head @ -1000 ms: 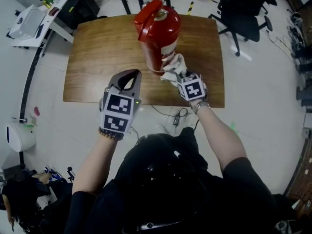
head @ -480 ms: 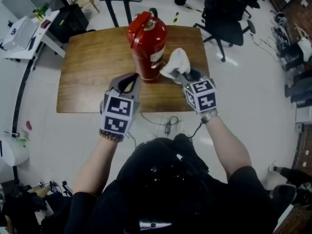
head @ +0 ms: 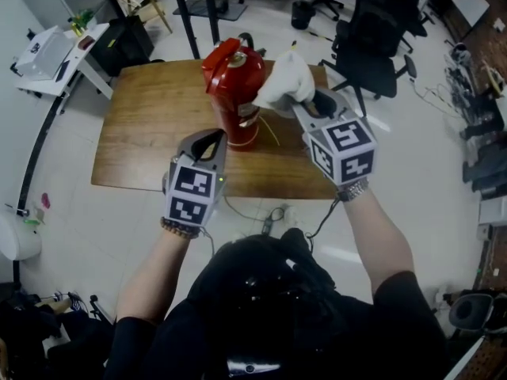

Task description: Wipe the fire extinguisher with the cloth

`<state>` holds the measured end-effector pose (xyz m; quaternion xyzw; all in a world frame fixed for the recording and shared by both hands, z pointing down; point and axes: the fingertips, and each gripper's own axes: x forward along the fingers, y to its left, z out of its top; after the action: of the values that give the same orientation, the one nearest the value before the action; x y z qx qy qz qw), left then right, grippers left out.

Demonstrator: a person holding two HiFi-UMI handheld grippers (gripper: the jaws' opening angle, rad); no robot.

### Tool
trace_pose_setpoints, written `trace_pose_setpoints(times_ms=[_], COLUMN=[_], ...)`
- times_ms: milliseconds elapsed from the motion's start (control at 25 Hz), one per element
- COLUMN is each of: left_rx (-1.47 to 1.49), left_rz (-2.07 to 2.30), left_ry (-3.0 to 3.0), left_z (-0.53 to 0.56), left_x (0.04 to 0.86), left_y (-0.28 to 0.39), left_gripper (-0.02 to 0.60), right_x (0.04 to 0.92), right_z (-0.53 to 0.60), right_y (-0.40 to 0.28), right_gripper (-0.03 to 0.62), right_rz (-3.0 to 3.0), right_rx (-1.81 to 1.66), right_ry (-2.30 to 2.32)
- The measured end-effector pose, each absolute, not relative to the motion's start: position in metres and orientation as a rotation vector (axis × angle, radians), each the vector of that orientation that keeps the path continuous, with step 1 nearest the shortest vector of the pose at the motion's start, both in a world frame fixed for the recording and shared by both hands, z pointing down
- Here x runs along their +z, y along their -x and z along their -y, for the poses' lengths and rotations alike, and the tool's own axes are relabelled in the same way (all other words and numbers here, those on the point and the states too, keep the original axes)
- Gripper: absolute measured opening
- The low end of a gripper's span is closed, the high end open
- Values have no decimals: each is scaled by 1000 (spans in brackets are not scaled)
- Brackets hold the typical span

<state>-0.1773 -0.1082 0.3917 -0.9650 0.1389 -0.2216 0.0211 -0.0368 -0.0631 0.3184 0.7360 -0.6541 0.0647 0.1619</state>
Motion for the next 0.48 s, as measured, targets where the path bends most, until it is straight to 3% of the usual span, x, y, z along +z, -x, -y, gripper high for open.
trace_pose_setpoints(times_ms=[480], left_rx=[-697], left_rz=[-770], left_ry=[2959], left_z=[106], left_x=[374], left_y=[162], left_gripper=[-2], right_x=[256], right_z=[120], right_y=[40], right_gripper=[127], right_rz=[2142], right_rx=[30], right_ry=[-1816])
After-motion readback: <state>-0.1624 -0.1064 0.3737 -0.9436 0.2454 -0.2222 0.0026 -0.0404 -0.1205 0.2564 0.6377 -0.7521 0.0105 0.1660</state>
